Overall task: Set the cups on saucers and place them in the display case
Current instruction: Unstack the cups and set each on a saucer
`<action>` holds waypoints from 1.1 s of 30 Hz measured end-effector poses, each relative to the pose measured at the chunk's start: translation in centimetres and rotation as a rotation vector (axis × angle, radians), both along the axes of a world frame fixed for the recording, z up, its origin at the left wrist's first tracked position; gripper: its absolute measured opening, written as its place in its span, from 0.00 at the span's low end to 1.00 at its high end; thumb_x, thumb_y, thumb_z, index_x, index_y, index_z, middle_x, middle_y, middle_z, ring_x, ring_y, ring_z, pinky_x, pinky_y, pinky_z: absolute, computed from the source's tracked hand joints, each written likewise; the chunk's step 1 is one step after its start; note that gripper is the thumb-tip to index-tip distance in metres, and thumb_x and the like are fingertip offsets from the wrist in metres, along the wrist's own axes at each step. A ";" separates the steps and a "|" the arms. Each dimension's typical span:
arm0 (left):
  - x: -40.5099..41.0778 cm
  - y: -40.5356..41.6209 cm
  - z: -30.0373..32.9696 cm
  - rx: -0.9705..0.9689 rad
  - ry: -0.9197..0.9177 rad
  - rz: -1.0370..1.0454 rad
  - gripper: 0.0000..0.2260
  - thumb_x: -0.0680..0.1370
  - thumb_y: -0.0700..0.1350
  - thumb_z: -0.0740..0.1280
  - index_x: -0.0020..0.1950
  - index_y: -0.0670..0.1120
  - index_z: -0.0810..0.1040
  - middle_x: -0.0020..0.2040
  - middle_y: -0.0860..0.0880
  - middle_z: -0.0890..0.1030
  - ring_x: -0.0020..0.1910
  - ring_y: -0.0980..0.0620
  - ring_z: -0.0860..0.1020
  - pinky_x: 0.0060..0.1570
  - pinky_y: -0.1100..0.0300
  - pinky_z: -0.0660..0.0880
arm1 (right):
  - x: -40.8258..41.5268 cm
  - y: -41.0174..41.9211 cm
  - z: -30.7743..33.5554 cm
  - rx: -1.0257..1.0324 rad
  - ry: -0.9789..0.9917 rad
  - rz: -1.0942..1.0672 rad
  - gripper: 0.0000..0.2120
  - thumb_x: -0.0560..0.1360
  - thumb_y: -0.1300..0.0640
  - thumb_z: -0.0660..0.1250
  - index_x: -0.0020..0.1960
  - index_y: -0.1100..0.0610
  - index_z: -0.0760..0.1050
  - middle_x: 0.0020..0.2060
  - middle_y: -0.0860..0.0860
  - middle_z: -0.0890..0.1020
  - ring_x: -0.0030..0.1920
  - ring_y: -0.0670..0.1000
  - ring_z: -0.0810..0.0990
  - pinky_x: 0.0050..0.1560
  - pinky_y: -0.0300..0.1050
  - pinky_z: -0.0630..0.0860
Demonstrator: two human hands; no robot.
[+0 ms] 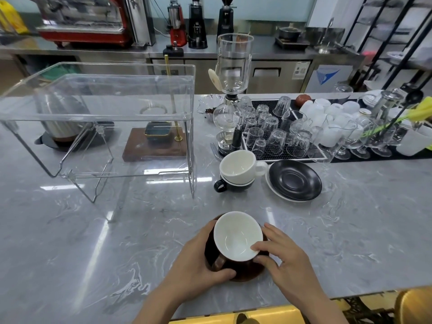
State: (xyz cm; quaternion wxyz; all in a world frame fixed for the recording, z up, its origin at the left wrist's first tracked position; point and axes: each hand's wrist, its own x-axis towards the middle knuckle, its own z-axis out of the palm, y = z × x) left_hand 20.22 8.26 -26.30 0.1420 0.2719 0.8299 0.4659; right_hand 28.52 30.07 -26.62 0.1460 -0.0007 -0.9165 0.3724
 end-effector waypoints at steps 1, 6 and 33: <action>0.1 0.0 0.1 0.015 -0.004 0.018 0.41 0.64 0.51 0.82 0.70 0.68 0.63 0.64 0.76 0.71 0.65 0.73 0.71 0.57 0.80 0.65 | 0.1 -0.1 0.1 -0.005 0.001 -0.003 0.19 0.67 0.65 0.78 0.50 0.45 0.79 0.63 0.19 0.67 0.69 0.27 0.63 0.64 0.22 0.60; 0.5 0.1 0.3 0.079 -0.001 0.117 0.39 0.64 0.53 0.83 0.68 0.68 0.65 0.64 0.73 0.73 0.66 0.72 0.70 0.58 0.81 0.64 | 0.8 -0.3 0.9 -0.041 -0.126 -0.036 0.34 0.70 0.54 0.77 0.64 0.25 0.65 0.65 0.19 0.64 0.68 0.28 0.64 0.66 0.26 0.62; -0.3 0.9 0.7 0.029 -0.008 0.100 0.42 0.64 0.61 0.77 0.73 0.67 0.59 0.70 0.70 0.70 0.70 0.69 0.68 0.70 0.71 0.64 | 0.0 -0.4 1.9 -0.144 -0.223 -0.032 0.38 0.71 0.48 0.76 0.71 0.32 0.56 0.70 0.21 0.57 0.71 0.26 0.54 0.63 0.18 0.53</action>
